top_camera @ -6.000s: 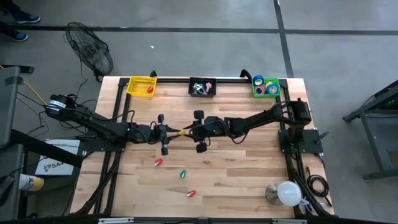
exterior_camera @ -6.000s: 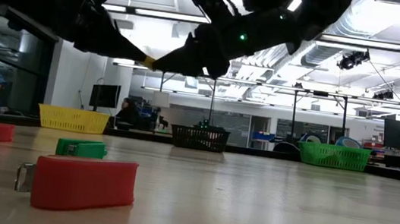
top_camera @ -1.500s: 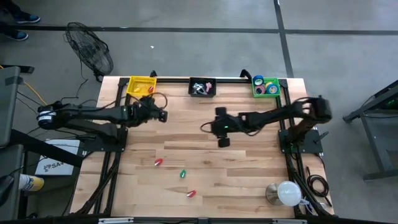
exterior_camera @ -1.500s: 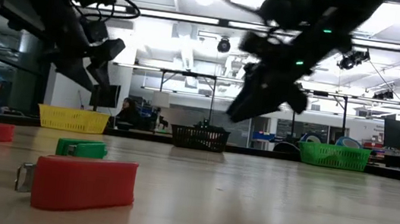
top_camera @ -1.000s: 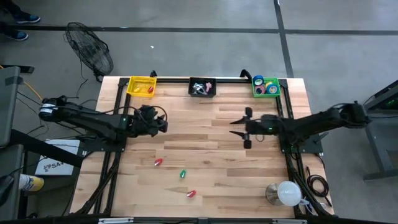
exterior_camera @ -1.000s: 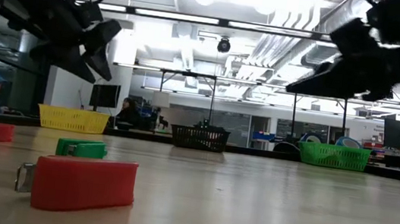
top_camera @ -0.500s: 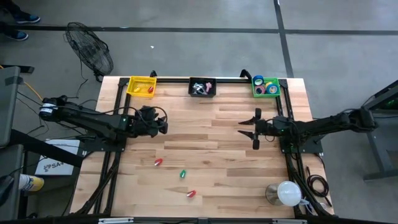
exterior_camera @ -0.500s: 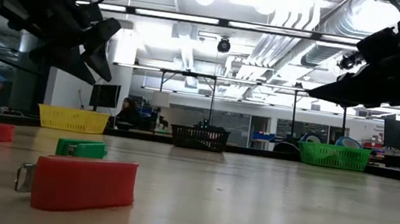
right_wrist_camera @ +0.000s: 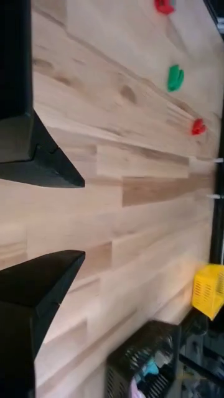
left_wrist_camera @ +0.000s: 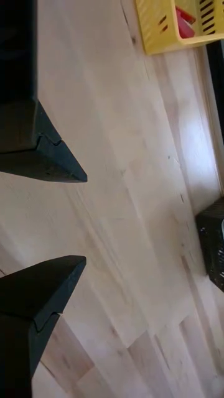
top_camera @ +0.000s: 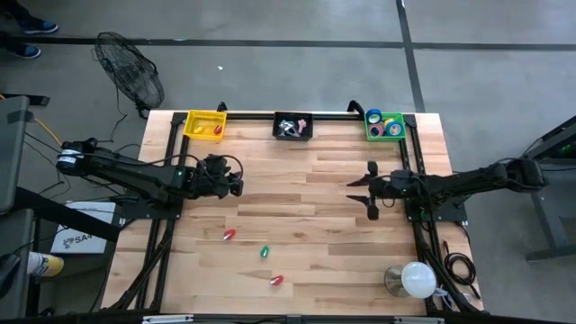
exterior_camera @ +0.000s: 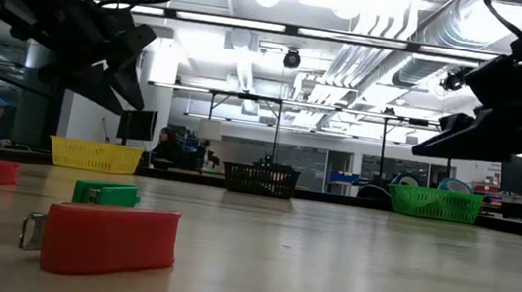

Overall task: Pick and place Stapler, Stapler remover, tape
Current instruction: Put the top red stapler into the yellow bin

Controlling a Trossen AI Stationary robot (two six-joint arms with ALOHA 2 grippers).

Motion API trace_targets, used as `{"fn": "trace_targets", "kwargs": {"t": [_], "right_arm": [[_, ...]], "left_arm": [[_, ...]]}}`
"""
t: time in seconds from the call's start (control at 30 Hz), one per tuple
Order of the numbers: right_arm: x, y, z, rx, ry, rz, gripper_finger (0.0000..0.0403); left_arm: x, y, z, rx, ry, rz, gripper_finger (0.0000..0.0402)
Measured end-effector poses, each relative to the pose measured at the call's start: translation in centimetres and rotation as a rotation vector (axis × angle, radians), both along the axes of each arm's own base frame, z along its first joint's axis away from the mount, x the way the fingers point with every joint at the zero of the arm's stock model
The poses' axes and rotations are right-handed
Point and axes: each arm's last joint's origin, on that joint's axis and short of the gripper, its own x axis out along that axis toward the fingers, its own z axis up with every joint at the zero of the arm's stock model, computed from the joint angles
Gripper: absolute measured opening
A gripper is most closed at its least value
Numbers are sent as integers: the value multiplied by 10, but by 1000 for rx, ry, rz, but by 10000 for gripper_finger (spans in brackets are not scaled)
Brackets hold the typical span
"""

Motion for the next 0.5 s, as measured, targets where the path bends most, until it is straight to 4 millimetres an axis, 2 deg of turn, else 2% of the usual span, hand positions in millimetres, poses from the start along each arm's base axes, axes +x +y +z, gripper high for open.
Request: {"fn": "trace_targets", "kwargs": {"t": [0.2,0.5], "right_arm": [[-3,1,4,16,-26,22,165],[-10,2,10,38,-66,60,165]], "left_arm": [[0,0,-1,-6,2,-6,200],[-7,0,-17,-30,19,9,200]]}}
